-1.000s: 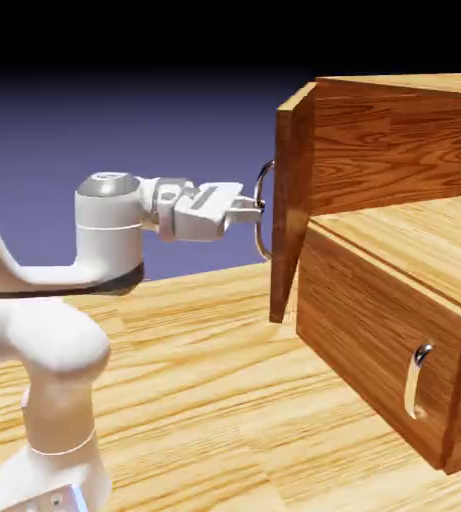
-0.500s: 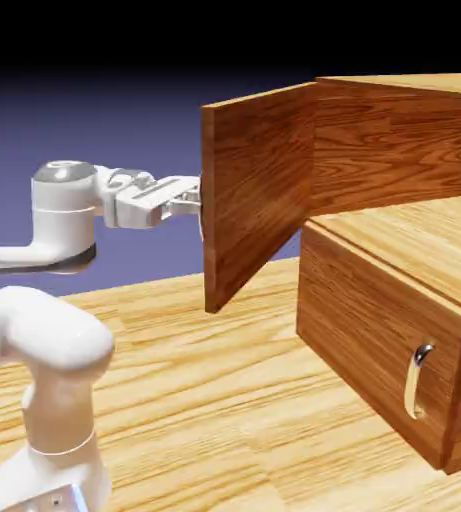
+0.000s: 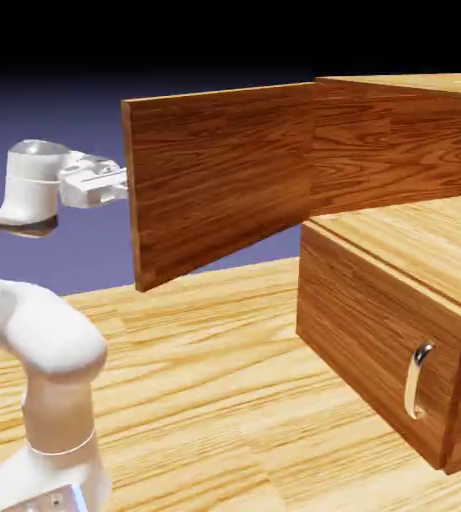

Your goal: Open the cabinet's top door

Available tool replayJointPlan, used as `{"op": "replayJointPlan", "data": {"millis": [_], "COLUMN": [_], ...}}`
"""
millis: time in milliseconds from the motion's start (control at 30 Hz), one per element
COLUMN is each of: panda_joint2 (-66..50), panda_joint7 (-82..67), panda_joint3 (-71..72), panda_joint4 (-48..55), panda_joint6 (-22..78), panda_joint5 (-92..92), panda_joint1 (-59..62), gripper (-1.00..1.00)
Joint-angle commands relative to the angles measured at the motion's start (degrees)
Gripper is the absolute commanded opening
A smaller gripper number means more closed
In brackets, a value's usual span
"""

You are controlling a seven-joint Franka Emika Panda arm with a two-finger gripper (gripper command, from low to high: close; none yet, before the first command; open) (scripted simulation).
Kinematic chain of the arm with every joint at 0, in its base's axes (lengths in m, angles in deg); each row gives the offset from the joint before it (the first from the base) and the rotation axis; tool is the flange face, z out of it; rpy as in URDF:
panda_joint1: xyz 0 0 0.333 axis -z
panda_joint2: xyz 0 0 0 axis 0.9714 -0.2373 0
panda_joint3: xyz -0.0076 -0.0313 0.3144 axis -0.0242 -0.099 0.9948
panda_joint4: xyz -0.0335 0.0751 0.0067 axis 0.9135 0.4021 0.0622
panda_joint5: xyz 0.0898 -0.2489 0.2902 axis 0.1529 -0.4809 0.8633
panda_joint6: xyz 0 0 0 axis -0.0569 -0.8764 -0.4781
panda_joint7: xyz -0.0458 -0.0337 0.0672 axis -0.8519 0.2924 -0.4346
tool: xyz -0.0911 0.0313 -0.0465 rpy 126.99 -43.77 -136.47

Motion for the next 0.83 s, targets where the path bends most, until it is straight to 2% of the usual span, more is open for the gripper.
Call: {"op": "replayJointPlan", "data": {"millis": [0, 367, 800], "panda_joint2": [-1.2, -7.5, -0.2], "panda_joint7": [0.4, 2.2, -4.0], "panda_joint3": [2.0, 22.3, 39.5], "panda_joint4": [2.1, 22.2, 45.9], "panda_joint6": [1.7, 15.1, 26.8], "panda_joint5": [1.0, 8.2, 14.2], "panda_joint1": [2.0, 24.7, 51.6], "gripper": [-1.00, -1.00, -1.00]}}
